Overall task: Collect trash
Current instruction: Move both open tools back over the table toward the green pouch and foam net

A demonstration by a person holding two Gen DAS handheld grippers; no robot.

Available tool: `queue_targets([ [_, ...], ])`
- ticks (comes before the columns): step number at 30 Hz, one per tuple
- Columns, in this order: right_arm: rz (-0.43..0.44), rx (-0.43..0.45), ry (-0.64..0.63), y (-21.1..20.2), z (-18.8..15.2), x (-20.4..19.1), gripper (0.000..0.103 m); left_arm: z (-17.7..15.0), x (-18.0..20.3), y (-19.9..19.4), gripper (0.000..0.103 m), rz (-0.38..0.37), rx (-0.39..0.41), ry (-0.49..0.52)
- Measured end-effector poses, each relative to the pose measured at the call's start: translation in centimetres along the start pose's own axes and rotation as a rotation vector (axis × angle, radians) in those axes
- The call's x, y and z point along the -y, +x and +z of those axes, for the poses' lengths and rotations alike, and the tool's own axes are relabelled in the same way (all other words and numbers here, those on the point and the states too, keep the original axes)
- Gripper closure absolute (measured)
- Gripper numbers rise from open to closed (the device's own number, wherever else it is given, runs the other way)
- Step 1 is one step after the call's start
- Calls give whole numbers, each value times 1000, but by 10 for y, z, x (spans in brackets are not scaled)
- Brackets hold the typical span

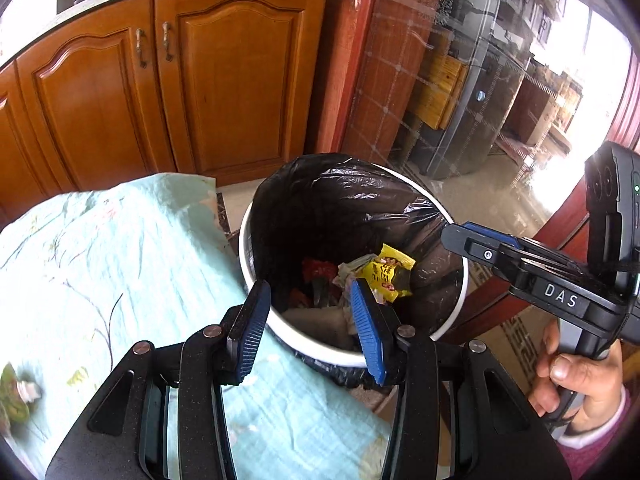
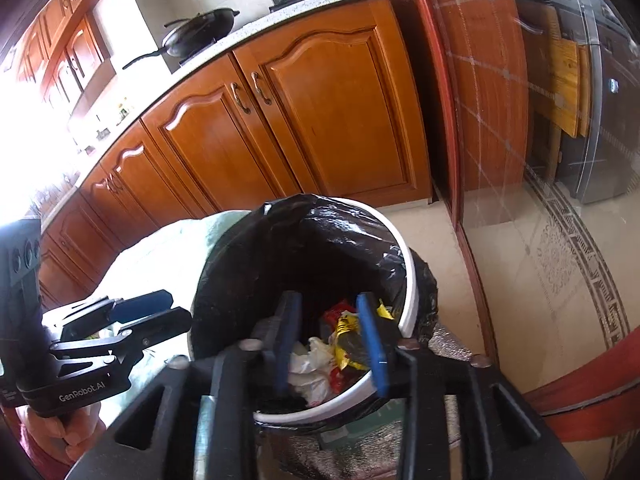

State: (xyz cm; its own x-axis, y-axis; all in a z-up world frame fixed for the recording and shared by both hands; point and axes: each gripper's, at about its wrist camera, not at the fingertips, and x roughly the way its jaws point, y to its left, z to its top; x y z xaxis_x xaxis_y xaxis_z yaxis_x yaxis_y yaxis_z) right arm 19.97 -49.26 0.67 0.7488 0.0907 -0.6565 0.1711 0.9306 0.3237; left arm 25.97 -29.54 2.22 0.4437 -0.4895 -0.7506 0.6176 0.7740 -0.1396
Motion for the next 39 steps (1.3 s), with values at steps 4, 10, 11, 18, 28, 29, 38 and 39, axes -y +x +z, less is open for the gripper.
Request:
queue_targets([
  [4,39,49,27,-11,-11,-8,36,-16,-11,-16,61,4,22,-60],
  [10,79,75,40,-19,-31,-27,28,-41,-29,-42,61,0,49,-137],
  [11,88,72,45,-20,-34,-30,28,-47,-33,-47,61,2,55,-152],
  [18,129,61,65,-23,-61,-50,23,-85,-57,-75,61,11,67,-246],
  [28,170,11,59,-23,-89,-77,23,-135,-78,-110,61,42,77,-303],
  [29,173,6,54,-23,-92,-81,23,-140,-80,-112,61,46,76,-307],
  [38,216,-46,4,-20,-114,-117,23,-170,-101,-140,61,66,93,-355],
  [39,223,-51,-4,-20,-116,-122,23,-171,-103,-144,61,69,99,-354],
])
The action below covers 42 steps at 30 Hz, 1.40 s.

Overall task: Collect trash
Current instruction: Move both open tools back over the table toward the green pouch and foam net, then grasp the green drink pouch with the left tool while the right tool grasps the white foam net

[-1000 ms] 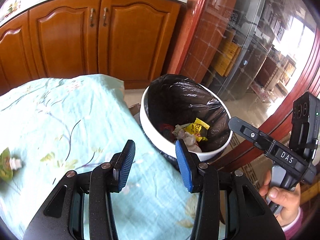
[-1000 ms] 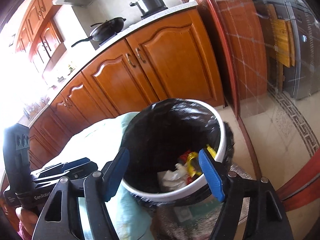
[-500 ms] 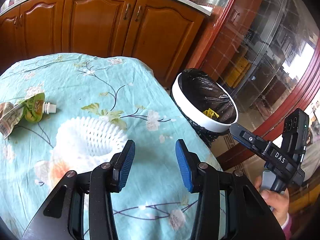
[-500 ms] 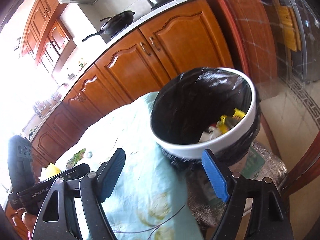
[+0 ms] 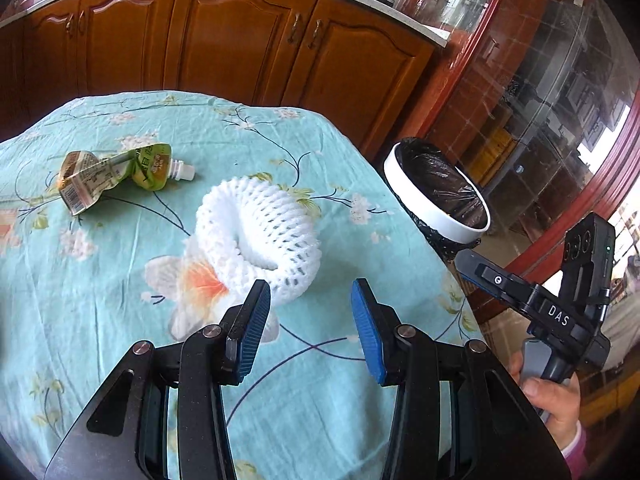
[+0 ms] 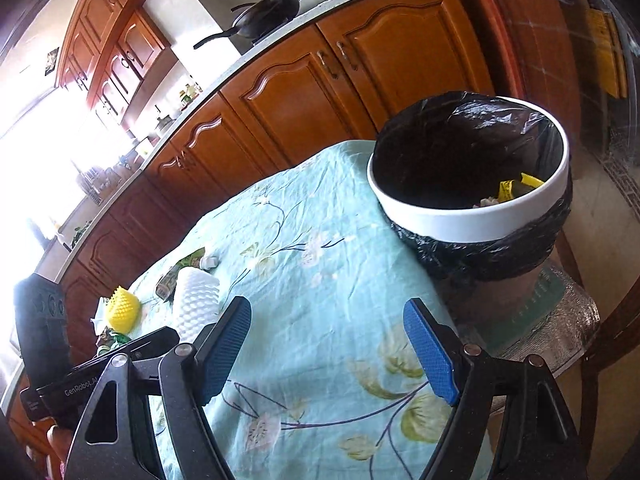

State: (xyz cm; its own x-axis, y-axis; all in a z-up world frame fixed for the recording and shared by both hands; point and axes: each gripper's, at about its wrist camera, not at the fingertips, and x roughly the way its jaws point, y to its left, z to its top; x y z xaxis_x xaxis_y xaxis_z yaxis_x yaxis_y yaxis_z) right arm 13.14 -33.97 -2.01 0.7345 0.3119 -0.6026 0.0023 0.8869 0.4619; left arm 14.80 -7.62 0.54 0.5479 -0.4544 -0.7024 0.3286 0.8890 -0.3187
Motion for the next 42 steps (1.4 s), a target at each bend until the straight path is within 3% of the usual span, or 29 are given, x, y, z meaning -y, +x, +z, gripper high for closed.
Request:
queue_targets([
  [5,27,-14,-38,5,-2,-20,23,-2,-14,-20,61,22,32,2],
  [17,80,-66,-112,37,-3,-63,23,15,-75,-25,61,188,44,6],
  [28,96,-100,-160,66,5,-87,24,59,-108,-13,61,346,52,165],
  [39,83,-129,-168,92,10,-96,30,85,-122,39,62,393,-54,279],
  [42,77,-135,-165,99,13,-95,33,85,-120,53,74,395,-82,309],
])
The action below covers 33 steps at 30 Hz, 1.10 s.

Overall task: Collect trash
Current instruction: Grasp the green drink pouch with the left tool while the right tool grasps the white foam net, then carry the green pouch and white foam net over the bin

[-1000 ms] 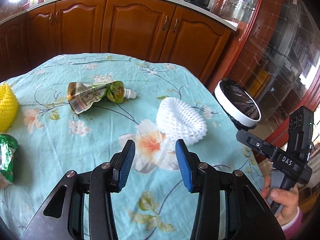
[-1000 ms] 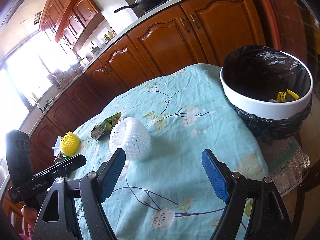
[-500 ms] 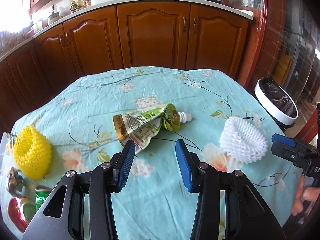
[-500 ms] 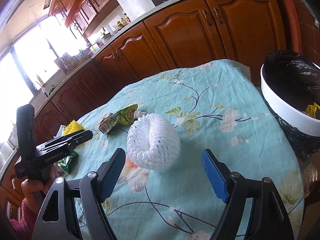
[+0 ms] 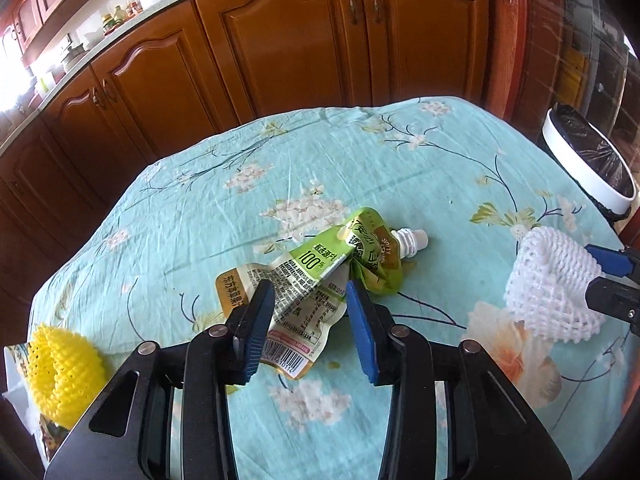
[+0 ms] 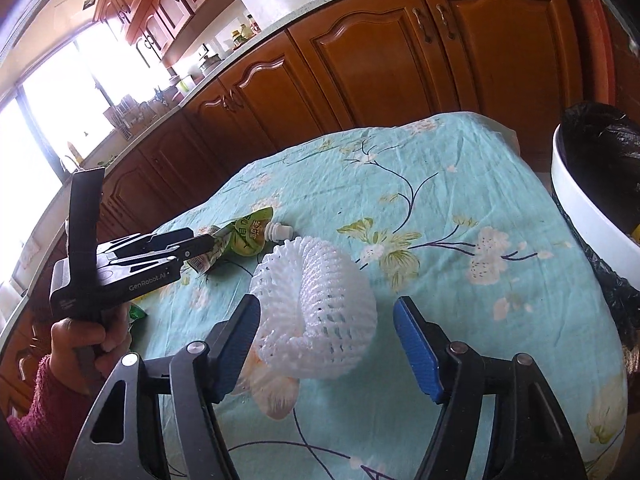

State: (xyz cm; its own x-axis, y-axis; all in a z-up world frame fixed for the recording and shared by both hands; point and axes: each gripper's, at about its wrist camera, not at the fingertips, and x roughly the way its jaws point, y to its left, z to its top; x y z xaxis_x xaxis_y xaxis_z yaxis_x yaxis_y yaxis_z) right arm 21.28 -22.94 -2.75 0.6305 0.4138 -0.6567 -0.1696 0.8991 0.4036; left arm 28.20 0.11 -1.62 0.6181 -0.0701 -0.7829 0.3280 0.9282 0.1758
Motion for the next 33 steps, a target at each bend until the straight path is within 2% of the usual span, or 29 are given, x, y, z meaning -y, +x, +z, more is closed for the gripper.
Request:
queue_targets([
  [1,-2,-3,0,2,1,0,37,0,2,4,82,0,-12,7],
  [6,-5,-33,2,14,-1,2,52,-1,5,4,88,-6,-1,11],
  [11,-3,-48,1,19,-4,3,85,-4,7,-9,99,-41,12,-19],
  [17,-2,-21,-13,2,-4,2,90,-17,10,-31,101,-163,21,-134],
  [24,-10,18,-10,-25,-5,10,90,-31,43,-58,101,-191,53,-157],
  [33,-26,62,19,-58,-12,25,90,-32,78,-77,101,-227,78,-168],
])
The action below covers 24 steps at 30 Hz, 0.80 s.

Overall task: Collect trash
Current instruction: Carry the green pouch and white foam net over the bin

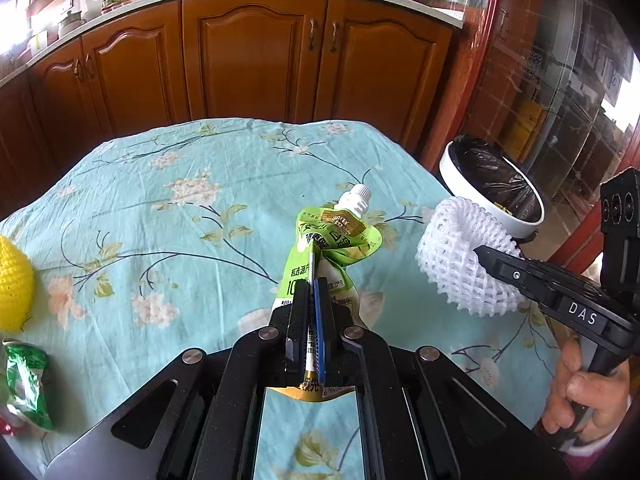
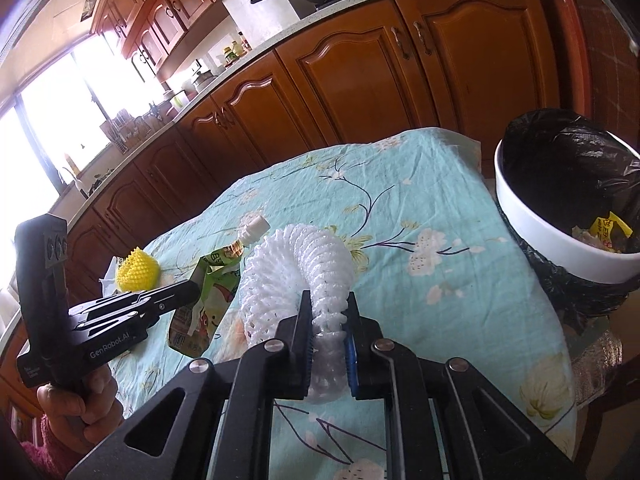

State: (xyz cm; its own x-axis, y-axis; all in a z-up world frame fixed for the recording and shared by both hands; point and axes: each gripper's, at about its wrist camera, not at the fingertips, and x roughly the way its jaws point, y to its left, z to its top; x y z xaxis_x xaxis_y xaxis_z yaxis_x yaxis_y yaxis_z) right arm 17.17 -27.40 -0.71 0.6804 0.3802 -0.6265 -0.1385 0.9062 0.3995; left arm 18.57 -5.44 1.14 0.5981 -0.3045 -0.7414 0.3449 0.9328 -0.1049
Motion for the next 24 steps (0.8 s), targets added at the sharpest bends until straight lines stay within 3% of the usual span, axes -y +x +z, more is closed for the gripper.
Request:
queue_targets([
  [24,-56,75,53,-49,-2,36,90,3,64,4,101,-64,-9,71],
])
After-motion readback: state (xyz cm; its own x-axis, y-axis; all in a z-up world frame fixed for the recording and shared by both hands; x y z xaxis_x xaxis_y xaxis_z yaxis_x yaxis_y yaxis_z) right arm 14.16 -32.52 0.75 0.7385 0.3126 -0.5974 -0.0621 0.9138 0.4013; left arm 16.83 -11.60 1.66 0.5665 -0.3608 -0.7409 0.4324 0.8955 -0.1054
